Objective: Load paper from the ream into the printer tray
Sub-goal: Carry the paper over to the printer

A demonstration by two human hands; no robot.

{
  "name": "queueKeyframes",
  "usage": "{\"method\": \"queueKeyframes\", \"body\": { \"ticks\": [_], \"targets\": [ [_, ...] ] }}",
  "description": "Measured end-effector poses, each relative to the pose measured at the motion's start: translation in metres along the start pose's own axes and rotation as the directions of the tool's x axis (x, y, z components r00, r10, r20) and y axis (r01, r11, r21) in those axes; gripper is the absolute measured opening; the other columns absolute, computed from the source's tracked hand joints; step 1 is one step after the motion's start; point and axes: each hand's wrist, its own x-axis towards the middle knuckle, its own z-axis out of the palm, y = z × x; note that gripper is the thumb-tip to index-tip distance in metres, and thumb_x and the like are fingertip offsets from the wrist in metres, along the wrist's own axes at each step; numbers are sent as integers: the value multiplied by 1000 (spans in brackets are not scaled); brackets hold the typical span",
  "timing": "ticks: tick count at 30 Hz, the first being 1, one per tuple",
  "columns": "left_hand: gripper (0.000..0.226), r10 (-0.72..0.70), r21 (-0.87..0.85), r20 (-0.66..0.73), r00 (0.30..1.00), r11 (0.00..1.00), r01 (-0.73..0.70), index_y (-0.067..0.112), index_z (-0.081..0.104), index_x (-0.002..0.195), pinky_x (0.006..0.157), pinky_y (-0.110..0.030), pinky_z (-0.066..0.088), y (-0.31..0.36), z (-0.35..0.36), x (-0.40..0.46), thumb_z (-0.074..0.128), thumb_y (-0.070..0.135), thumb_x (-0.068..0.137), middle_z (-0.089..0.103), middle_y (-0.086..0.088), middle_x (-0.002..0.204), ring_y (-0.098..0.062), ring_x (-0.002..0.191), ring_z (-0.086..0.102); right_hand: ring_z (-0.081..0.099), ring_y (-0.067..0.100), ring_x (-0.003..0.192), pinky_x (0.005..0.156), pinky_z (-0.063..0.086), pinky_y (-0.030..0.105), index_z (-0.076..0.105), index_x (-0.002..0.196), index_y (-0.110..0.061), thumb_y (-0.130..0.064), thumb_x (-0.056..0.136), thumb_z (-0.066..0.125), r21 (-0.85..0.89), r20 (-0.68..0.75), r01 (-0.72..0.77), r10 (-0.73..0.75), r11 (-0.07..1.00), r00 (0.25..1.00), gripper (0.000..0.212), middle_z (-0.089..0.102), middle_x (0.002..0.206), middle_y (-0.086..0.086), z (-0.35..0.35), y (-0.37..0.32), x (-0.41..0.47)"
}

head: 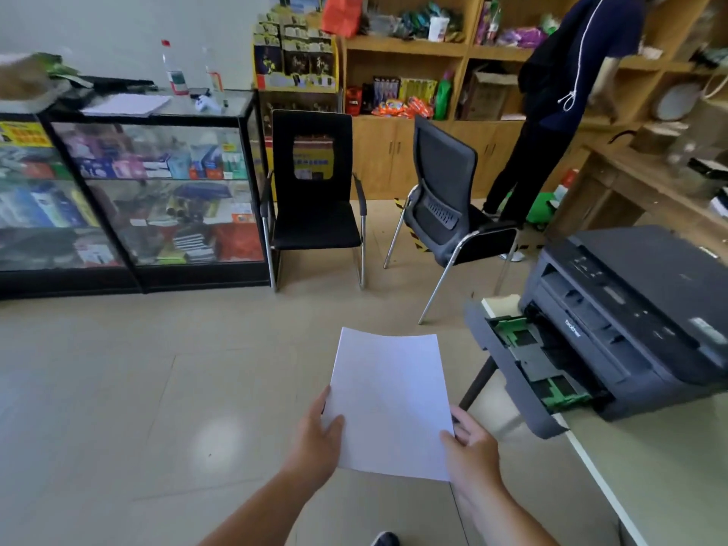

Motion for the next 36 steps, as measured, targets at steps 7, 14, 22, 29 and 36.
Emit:
{"method": "queueKeyframes", "body": {
  "ticks": [7,14,22,29,36],
  "targets": [
    [52,39,102,64,997,994,-45,23,39,142,107,-39,40,51,43,112,49,7,94,57,4,132,-16,119,54,73,-4,76,58,56,16,67,126,-18,12,85,45,79,-41,-55,59,995,997,55,80,88,-15,2,-36,112],
    [53,101,187,218,971,972,-143,17,39,142,93,-27,36,109,101,188,54,6,93,54,-3,128,-13,107,53,75,12,93,82,61,36,68,123,-28,10,84,46,224,-180,-93,135,970,974,59,79,103,-8,-26,-60,174],
    [53,112,332,492,864,893,-305,22,43,140,92,-30,41,132,181,255,60,14,91,59,-1,127,-17,109,54,72,14,96,94,55,40,68,121,-13,15,84,50,402,-442,-99,288,910,850,50,76,101,-7,-66,-58,192],
    [53,64,353,734,676,814,-461,25,43,141,94,-29,42,140,225,301,59,20,91,60,1,129,-14,109,55,72,-2,64,66,56,20,71,119,-16,11,83,57,484,-638,-95,425,870,643,47,75,68,-21,-50,-53,182],
    [43,46,239,870,491,832,-500,17,50,133,79,-1,42,152,247,335,57,8,92,62,2,122,-9,101,60,38,4,36,46,29,10,73,109,-14,14,83,48,538,-700,-63,487,841,523,45,45,36,-9,-26,-79,183]
  ]
}}
